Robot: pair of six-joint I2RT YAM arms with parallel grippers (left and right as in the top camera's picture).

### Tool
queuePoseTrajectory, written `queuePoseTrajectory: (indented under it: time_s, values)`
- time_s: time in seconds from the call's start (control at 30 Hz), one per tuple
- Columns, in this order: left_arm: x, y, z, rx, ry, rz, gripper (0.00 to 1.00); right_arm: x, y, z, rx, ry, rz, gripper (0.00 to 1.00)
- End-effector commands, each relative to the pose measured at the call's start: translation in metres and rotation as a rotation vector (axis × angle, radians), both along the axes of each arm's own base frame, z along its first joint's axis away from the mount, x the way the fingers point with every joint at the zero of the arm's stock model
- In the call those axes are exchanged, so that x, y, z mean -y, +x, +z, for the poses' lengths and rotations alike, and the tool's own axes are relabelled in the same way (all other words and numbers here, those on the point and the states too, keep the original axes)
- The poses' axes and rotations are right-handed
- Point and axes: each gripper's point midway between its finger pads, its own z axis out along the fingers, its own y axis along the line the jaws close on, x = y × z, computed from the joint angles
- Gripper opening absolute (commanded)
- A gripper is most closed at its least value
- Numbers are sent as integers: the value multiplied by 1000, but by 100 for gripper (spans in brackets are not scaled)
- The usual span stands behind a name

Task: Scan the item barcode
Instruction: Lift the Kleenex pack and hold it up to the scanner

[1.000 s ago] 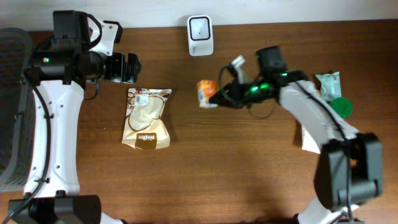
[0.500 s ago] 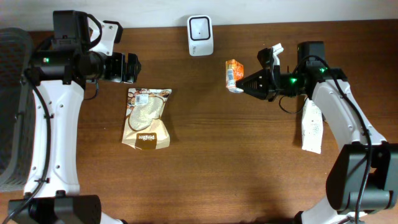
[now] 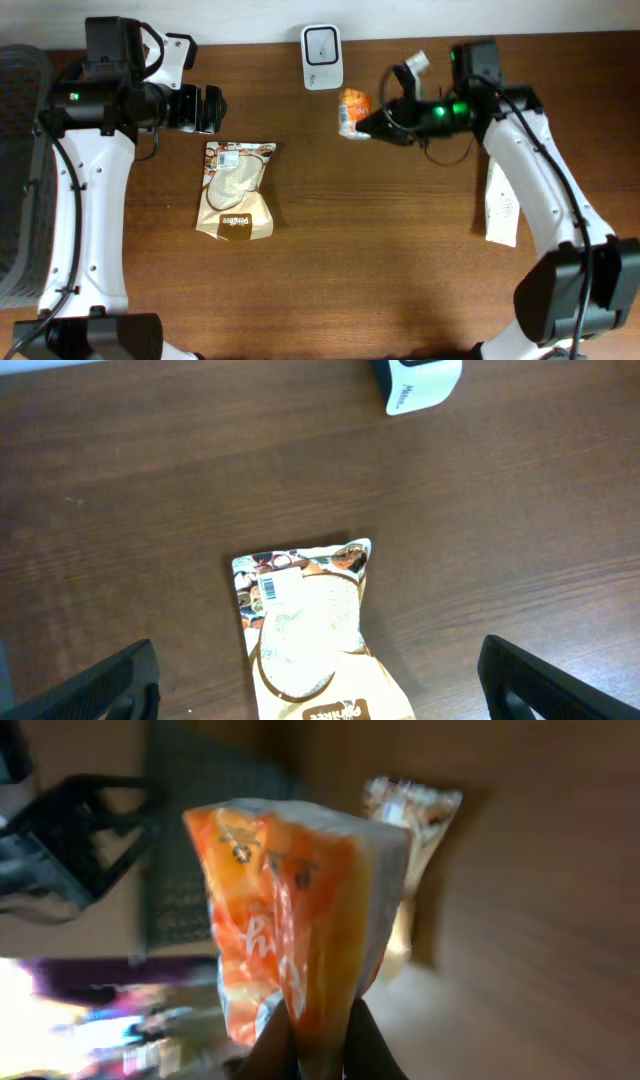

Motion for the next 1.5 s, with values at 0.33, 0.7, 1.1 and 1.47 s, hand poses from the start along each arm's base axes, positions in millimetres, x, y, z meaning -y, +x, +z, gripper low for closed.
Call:
queuePoseTrajectory:
  time_s: [0.33, 0.7, 1.1, 1.47]
  values:
    - [-2, 1, 0, 3, 6, -8, 99, 23, 162, 32, 755, -1057, -401, 4]
    - [-2, 1, 0, 3, 6, -8, 99, -6, 241, -46, 1044, -1318, -198, 4]
    - [-2, 1, 0, 3, 6, -8, 99, -34, 256, -120, 1188, -1490, 171, 4]
    - [-2, 1, 0, 3, 6, -8, 99, -38, 260, -130, 1217, -1536, 210, 4]
